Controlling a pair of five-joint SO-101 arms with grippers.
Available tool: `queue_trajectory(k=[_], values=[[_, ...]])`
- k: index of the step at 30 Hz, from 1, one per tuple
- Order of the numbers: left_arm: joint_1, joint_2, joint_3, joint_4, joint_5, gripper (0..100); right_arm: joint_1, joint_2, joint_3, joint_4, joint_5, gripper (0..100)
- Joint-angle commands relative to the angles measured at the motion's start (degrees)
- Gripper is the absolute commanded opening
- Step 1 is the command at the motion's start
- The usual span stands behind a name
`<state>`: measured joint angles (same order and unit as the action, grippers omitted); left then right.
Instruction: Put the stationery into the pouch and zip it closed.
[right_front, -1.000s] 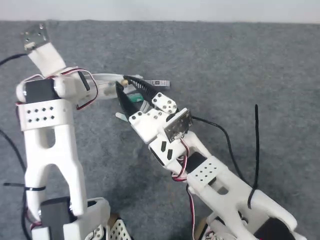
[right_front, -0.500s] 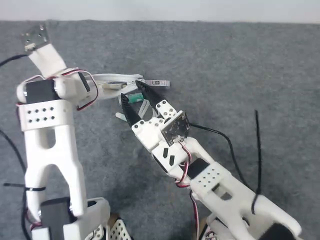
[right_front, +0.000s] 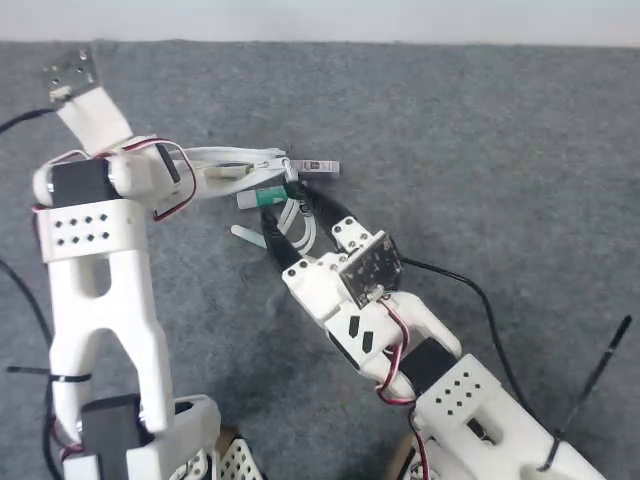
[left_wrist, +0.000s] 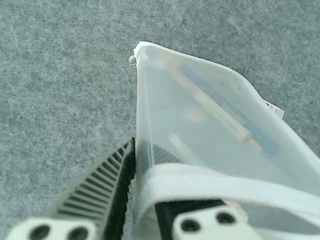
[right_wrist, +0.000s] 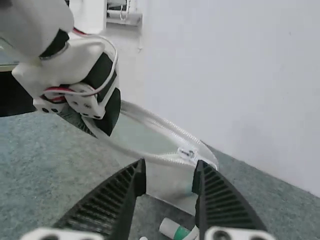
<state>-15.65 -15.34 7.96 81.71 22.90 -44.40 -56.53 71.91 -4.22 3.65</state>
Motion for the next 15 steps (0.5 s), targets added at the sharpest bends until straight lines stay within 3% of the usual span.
queue_trajectory(k=[1,5,15], values=[[-1.6,-0.9,-0.8,-1.7,0.6,1,0.0,-2.5,-1.1,1.4,0.4,14.9],[-5.4,-0.9,-0.9,-2.8,2.7,1,0.0,-2.4,-0.7,2.0,0.5,14.9],[-10.4,-1.0,-2.1,-2.8,5.4,1,-0.1,-2.3,-3.3,19.9,0.5,14.6]])
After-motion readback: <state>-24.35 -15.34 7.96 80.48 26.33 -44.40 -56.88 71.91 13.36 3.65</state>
